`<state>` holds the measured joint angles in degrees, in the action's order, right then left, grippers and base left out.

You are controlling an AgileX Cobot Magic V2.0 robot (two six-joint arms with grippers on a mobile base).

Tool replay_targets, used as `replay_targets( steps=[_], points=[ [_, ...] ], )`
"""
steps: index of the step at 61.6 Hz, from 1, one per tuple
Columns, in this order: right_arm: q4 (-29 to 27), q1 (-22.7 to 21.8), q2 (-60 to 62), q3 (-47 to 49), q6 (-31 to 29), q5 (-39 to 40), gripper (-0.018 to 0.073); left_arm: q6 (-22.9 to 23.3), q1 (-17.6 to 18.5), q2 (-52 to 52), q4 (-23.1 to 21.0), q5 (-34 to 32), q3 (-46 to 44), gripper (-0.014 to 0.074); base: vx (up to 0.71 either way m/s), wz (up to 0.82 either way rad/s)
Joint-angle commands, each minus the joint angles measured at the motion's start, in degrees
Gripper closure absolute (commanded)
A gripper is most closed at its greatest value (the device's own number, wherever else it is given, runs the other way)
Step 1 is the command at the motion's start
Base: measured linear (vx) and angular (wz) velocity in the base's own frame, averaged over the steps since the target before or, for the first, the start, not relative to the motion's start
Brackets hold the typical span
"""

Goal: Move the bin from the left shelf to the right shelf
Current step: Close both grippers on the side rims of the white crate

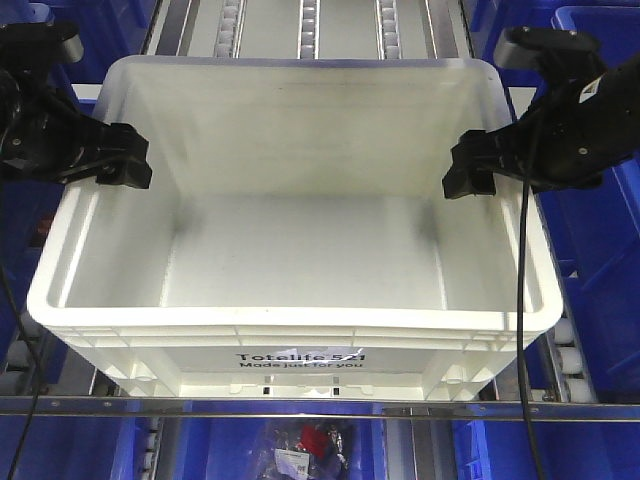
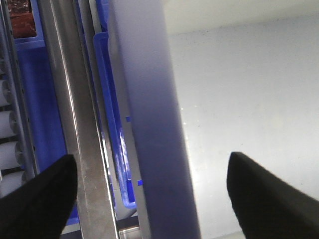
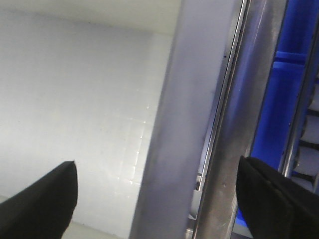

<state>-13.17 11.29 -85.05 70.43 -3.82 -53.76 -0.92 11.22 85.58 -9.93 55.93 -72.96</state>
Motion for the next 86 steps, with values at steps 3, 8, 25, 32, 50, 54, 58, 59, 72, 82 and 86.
replay_targets(
  steps=[3, 8, 25, 32, 50, 54, 58, 59, 72, 82, 86],
  points=[
    [-0.65, -0.22, 0.41, 1.87, -0.77, 2.49, -0.0048, 0.02, 0.37, -1.37, -0.60, -2.49, -1.85, 0.0012, 0.00, 0.00],
    [-0.70, -0.22, -0.02, 1.80, -0.77, 2.53, -0.0042, 0.01, 0.37, -1.09, -0.60, -2.42, -1.85, 0.0012, 0.00, 0.00],
    [-0.58, -0.22, -0.02, 1.73, -0.77, 3.95, -0.0034, -0.78, 0.37, -0.79, -0.60, -2.76, -1.85, 0.0012, 0.00, 0.00],
    [-0.45, -0.22, -0.02, 1.73, -0.77, 4.28, -0.0034, -0.93, 0.37, -0.79, -0.65, -3.32, -1.85, 0.0012, 0.00, 0.00],
    [-0.50, -0.22, -0.02, 1.73, -0.77, 4.42, 0.0045, -1.05, 0.37, -0.79, -0.65, -2.82, -1.85, 0.0058, 0.00, 0.00],
    [-0.50, -0.22, -0.02, 1.73, -0.64, 4.42, 0.0125, -1.39, 0.37, -0.79, -0.65, -2.53, -1.85, 0.0127, 0.00, 0.00],
    [-0.55, -0.22, -0.02, 1.73, -0.64, 4.42, 0.0233, -1.39, 0.37, -0.79, -0.70, -2.40, -1.85, 0.0230, 0.00, 0.00],
    [-0.55, -0.22, -0.02, 1.73, -0.64, 4.37, 0.0273, -1.39, 0.37, -0.79, -0.70, -2.40, -1.85, 0.0257, 0.00, 0.00],
    [-0.63, -0.22, -0.02, 1.73, -0.64, 4.68, 0.0573, -1.43, 0.37, -0.79, -1.28, -2.78, -1.85, 0.0607, 0.00, 0.00],
    [-0.58, -0.22, 0.11, 1.73, -0.64, 4.82, 0.0566, -1.43, 0.37, -0.92, -1.73, -3.45, -1.85, 0.0605, 0.00, 0.00],
    [-0.52, -0.22, 0.43, 1.73, -0.64, 4.87, 0.0566, -1.51, 0.37, -1.14, -1.99, -3.73, -1.85, 0.0605, 0.00, 0.00]
  ],
)
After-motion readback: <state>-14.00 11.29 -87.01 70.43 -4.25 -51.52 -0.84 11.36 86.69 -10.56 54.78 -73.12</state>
